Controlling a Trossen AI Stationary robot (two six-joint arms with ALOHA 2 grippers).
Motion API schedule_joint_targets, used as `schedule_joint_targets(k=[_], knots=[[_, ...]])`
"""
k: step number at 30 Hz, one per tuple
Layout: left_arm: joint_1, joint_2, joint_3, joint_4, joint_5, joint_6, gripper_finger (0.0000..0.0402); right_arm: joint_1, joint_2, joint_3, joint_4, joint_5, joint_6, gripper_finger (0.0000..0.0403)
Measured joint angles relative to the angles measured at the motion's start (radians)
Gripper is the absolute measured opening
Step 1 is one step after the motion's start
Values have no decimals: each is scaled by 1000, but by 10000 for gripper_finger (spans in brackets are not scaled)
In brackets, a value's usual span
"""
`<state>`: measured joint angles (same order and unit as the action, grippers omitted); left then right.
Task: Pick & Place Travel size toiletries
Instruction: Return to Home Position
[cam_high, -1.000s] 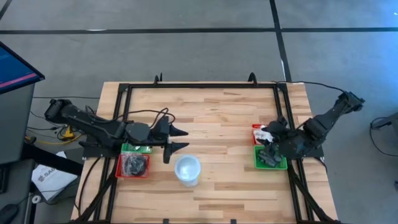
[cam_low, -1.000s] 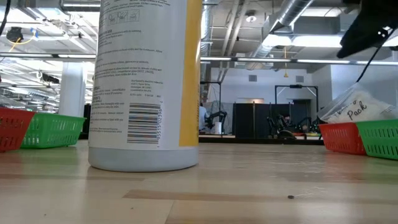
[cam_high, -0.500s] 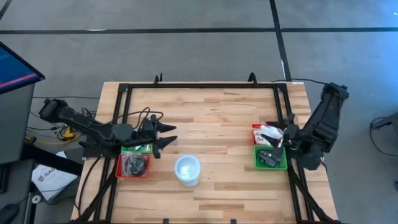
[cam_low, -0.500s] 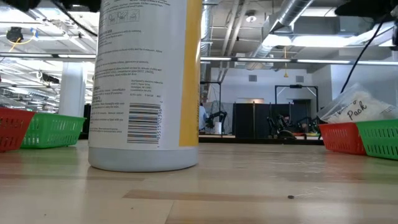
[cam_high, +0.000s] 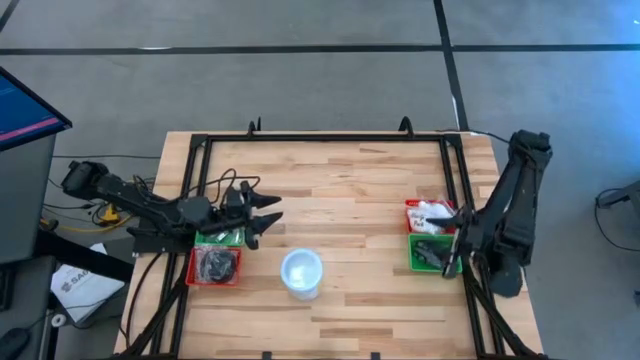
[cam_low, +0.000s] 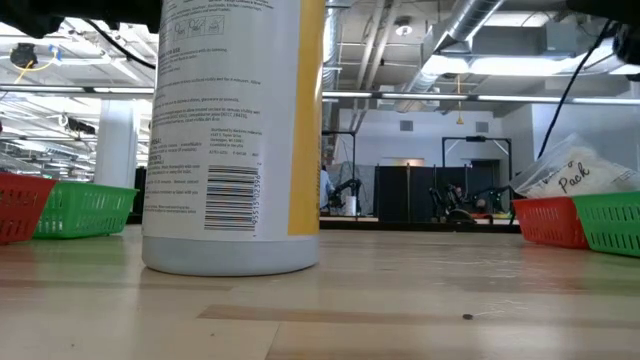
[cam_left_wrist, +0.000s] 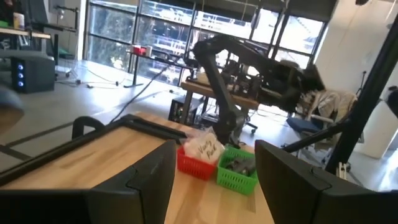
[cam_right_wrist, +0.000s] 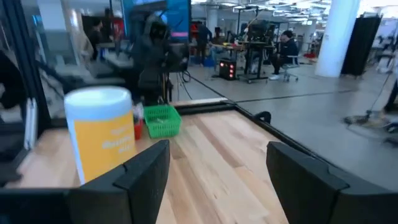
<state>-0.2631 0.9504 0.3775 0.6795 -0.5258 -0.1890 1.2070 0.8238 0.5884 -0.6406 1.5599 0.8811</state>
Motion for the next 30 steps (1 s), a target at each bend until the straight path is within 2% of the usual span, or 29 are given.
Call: schedule_joint_targets(k=[2, 7, 12, 17, 19, 21, 24, 27, 30], knots=[[12, 0, 0, 5, 1, 1, 210, -20, 48, -2, 75, -22, -67, 255], [40, 0, 0, 14, 17, -2, 210, -95, 150, -2, 197, -133, -97, 255], [50, 0, 0, 28, 62, -2, 210, -203, 218, -3, 472, -270, -385, 255], [50, 0, 0, 34, 63, -2, 210, -371, 235, -29, 877, -625, -853, 255], [50, 0, 0, 34, 63, -2, 210, -432, 206, -50, 945, -680, -934, 255], [49, 0, 1, 34, 63, -8, 210, -497, 152, -88, 944, -681, -921, 255], [37, 0, 1, 34, 63, -10, 210, -576, 57, -160, 940, -756, -893, 255], [29, 0, 1, 33, 64, -2, 210, -624, -47, -219, 1000, -831, -926, 255], [29, 0, 2, 25, 64, -2, 210, -658, -156, -272, 1018, -847, -941, 255]])
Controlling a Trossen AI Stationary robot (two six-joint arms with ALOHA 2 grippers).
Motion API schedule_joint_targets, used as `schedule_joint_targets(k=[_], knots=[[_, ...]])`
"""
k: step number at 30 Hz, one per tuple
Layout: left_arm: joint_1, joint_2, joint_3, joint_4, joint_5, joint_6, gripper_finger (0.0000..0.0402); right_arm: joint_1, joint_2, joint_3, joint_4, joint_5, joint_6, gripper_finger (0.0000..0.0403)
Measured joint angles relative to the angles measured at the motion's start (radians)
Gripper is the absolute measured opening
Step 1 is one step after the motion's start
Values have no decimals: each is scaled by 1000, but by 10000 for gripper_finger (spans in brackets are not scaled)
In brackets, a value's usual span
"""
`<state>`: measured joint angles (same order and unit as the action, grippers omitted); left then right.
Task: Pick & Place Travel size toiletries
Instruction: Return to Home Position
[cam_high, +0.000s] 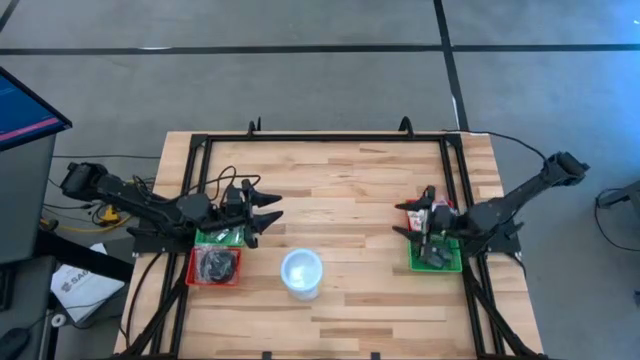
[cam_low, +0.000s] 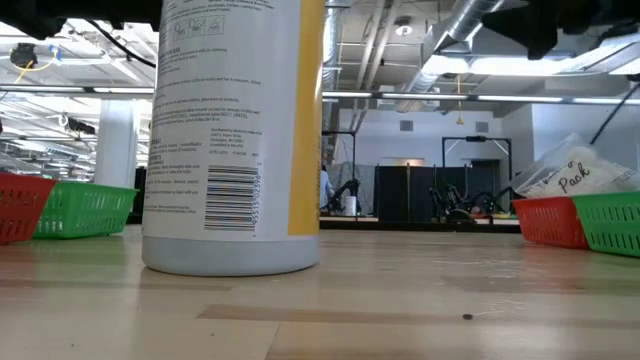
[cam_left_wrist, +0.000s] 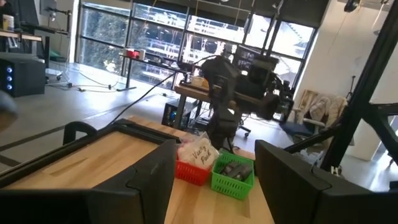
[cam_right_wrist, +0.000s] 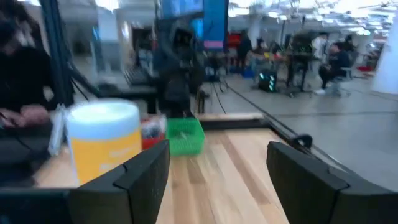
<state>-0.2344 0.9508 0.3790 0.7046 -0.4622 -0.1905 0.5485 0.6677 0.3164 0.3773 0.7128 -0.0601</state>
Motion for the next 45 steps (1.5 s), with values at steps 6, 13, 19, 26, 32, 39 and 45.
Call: schedule_joint_targets(k=[6, 13, 19, 26, 32, 39, 45], knots=[[0, 0, 0, -10, 28, 77, 210, -33, -149, -78, 2, -43, -19, 255], [47, -2, -53, -10, 33, 77, 210, -61, -296, -144, -2, -28, -77, 255], [106, -88, -150, -6, 93, 28, 210, -68, -417, -156, -110, -20, -63, 255], [117, -287, -277, -4, 97, -8, 210, -68, -519, -156, -226, 11, -55, 255], [114, -402, -366, -5, 97, 4, 210, -67, -604, -156, -348, 11, -40, 255], [115, -435, -372, -45, 95, 54, 210, -67, -664, -156, -432, 19, -20, 255], [164, -434, -372, -75, 101, 55, 210, -67, -664, -185, -432, 56, -27, 255]])
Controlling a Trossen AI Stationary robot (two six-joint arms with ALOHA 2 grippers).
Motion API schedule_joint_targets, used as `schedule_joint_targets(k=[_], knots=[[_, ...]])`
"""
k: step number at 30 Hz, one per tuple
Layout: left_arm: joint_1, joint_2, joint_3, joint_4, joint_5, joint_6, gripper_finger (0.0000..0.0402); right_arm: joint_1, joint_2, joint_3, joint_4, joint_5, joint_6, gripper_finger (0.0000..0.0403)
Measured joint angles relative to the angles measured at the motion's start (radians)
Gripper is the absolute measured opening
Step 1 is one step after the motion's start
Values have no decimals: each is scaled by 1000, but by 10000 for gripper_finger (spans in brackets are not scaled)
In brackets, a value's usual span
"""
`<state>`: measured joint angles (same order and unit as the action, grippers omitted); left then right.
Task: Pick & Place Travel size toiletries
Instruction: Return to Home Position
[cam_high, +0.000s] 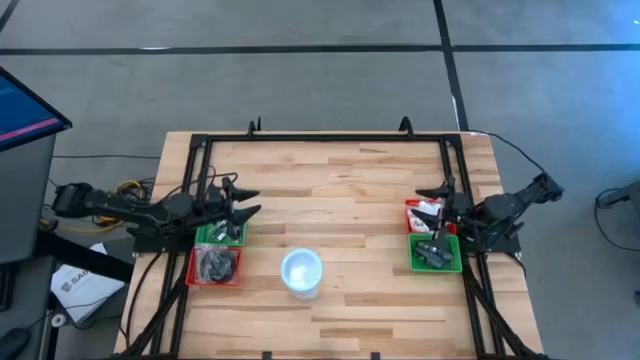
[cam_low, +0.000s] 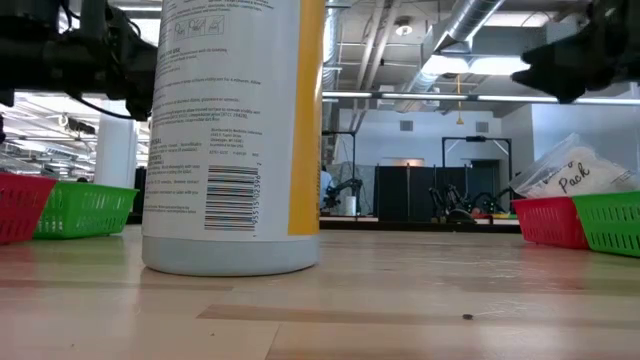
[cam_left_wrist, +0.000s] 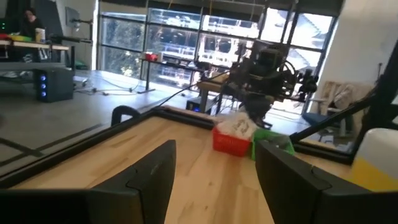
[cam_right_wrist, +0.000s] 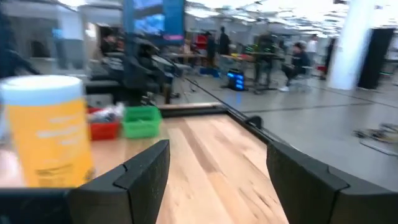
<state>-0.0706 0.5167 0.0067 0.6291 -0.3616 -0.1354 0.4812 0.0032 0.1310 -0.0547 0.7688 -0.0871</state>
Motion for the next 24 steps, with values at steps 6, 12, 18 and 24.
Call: schedule_joint_targets(k=[6, 12, 18, 24], knots=[[110, 0, 0, -20, 165, -59, 210, 0, -1, -91, 66, 46, 16, 255], [214, -1, 0, -23, 349, -110, 210, 3, -1, -122, 122, 42, -19, 255], [322, -1, 0, -24, 474, -135, 210, -17, -1, -123, 123, 1, -20, 255], [445, -1, 0, -21, 595, -171, 210, -38, -1, -123, 135, -141, -20, 255]])
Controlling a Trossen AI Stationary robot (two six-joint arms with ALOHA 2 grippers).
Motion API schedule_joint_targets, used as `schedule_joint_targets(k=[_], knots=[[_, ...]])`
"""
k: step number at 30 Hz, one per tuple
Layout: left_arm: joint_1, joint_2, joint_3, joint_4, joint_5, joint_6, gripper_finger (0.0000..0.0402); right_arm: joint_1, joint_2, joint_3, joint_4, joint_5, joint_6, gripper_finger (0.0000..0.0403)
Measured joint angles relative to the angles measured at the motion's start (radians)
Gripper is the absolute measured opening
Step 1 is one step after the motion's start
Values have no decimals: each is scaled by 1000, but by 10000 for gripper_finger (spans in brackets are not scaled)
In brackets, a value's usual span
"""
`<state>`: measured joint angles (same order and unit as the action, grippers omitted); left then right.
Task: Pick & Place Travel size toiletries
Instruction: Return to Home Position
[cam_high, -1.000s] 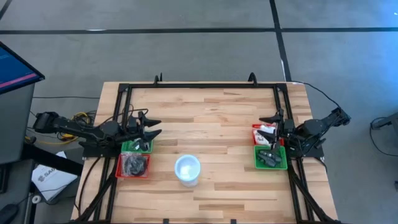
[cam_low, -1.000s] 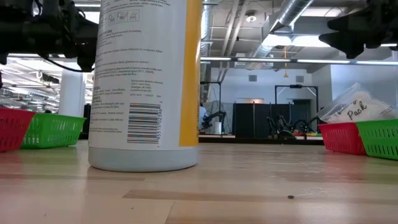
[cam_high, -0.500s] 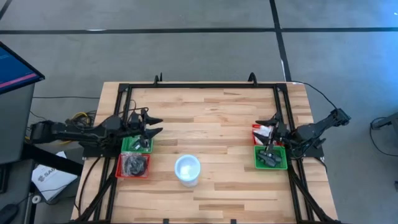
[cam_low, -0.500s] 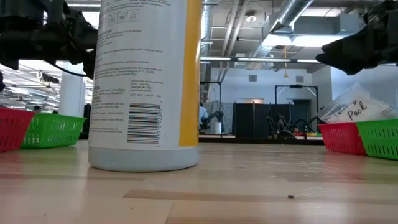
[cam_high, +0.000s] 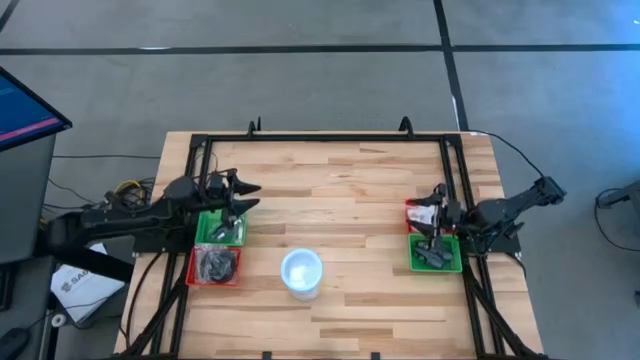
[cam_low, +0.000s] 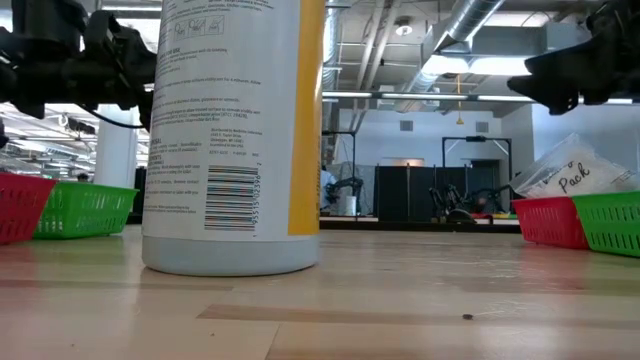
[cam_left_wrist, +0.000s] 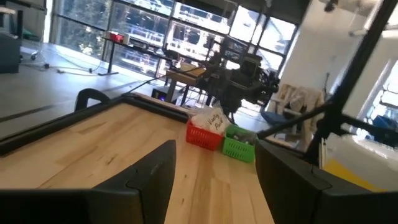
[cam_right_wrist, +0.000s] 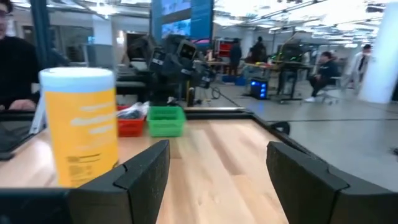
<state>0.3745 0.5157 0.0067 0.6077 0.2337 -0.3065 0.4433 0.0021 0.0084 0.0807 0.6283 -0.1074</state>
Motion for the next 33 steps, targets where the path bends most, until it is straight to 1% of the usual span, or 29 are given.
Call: schedule_joint_targets(k=[3, 6, 8, 11, 13, 15, 18, 22, 25, 27, 31, 33], knots=[[56, -7, 0, 6, 51, -40, 210, -34, 0, 11, 6, -16, -12, 255], [81, -7, 0, 7, 111, -48, 210, -84, 0, 15, 9, -103, -13, 255], [83, -6, 0, 6, 115, -47, 210, -123, 0, 15, -13, -152, 9, 255], [82, -6, 0, 8, 115, -35, 210, -192, 0, 15, -39, -194, 40, 255], [83, -6, 0, 16, 115, -29, 210, -244, 0, 15, -36, -265, 48, 255], [83, -7, 0, 24, 115, -8, 210, -306, 0, 17, -36, -319, 50, 255], [82, -7, 0, 44, 114, -15, 210, -403, 0, 30, -33, -377, 91, 255], [69, 0, 0, 42, 103, -82, 210, -489, 1, 21, -36, -420, 159, 255], [28, 9, 0, 38, 93, -62, 210, -513, 0, 6, -43, -424, 160, 255], [-7, 9, 0, 38, 44, -57, 210, -519, 0, 5, -48, -425, 162, 255], [-90, 9, 0, 18, -37, 4, 210, -511, 0, 5, -48, -424, 163, 255], [-115, 9, 0, -2, -54, 12, 210, -508, 0, 5, -48, -424, 160, 255]])
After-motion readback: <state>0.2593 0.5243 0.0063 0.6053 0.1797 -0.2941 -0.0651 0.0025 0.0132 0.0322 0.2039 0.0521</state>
